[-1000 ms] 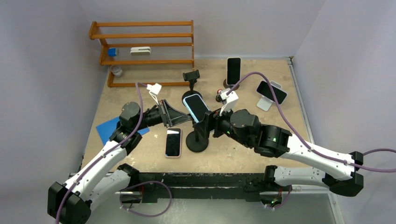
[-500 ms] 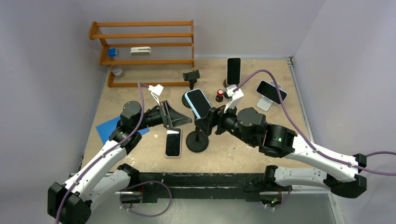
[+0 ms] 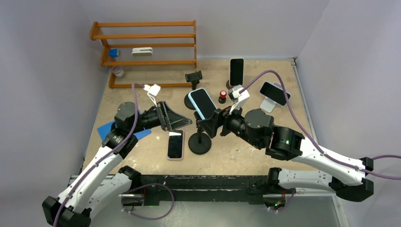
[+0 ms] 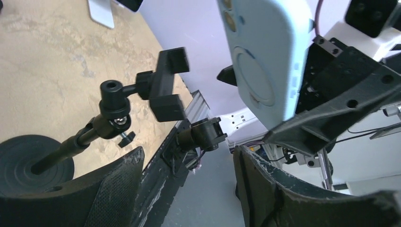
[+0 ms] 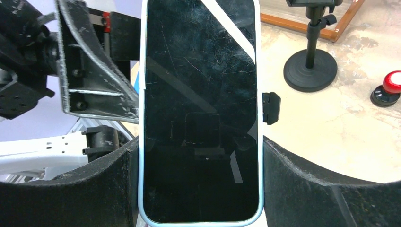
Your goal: Remove the phone from the phone stand
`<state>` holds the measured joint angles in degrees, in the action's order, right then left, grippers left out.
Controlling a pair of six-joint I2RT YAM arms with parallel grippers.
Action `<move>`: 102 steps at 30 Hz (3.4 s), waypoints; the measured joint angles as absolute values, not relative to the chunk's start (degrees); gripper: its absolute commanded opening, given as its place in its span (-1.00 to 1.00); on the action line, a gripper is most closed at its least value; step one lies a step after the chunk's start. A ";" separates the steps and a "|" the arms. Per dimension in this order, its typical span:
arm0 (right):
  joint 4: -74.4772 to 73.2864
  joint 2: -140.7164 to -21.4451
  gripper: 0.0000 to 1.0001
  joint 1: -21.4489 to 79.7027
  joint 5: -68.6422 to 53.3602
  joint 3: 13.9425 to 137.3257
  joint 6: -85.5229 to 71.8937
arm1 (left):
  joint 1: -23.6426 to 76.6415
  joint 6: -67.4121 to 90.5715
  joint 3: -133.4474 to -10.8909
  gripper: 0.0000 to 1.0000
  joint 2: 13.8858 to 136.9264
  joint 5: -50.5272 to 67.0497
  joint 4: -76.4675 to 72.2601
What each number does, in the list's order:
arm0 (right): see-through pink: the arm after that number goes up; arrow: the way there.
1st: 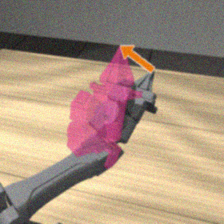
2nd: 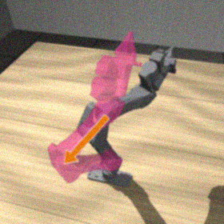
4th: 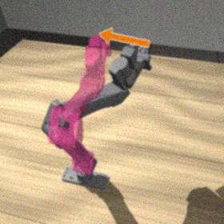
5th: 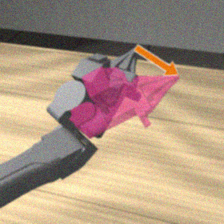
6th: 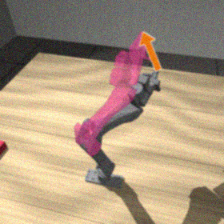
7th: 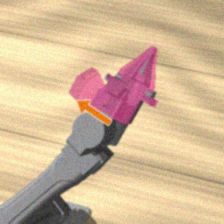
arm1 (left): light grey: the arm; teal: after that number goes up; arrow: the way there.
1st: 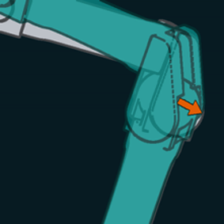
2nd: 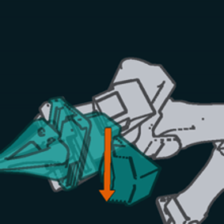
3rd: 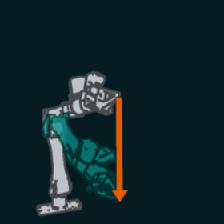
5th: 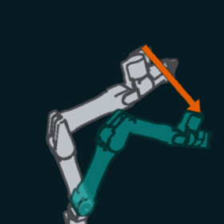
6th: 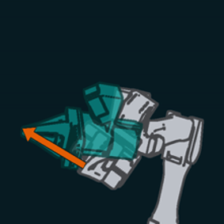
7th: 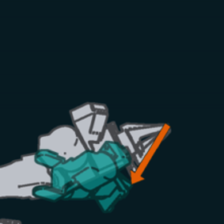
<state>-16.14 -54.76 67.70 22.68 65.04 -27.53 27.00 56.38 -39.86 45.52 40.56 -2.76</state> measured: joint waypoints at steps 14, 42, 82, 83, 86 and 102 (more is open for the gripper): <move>-11.35 -56.69 -1.00 67.72 23.35 68.60 -18.15 | 27.00 44.95 -49.60 0.42 34.89 28.14 6.70; 10.52 -68.47 -1.00 75.18 39.59 68.88 -5.96 | 27.00 49.84 -57.04 0.35 43.83 21.43 -1.15; 13.72 -72.64 -1.00 77.67 46.04 70.39 -2.37 | 27.00 56.51 -56.99 -0.38 47.33 25.78 0.12; 13.69 -72.77 -1.00 77.69 46.04 70.39 -2.35 | 27.00 56.51 -56.99 -0.41 47.35 25.82 0.12; 13.65 -73.01 -1.00 77.73 46.04 70.39 -2.35 | 27.00 56.53 -56.97 -0.53 47.44 25.93 0.12; 11.99 -73.60 0.63 77.73 46.70 70.39 -1.85 | 27.00 57.54 -55.48 -1.00 47.00 26.09 -0.14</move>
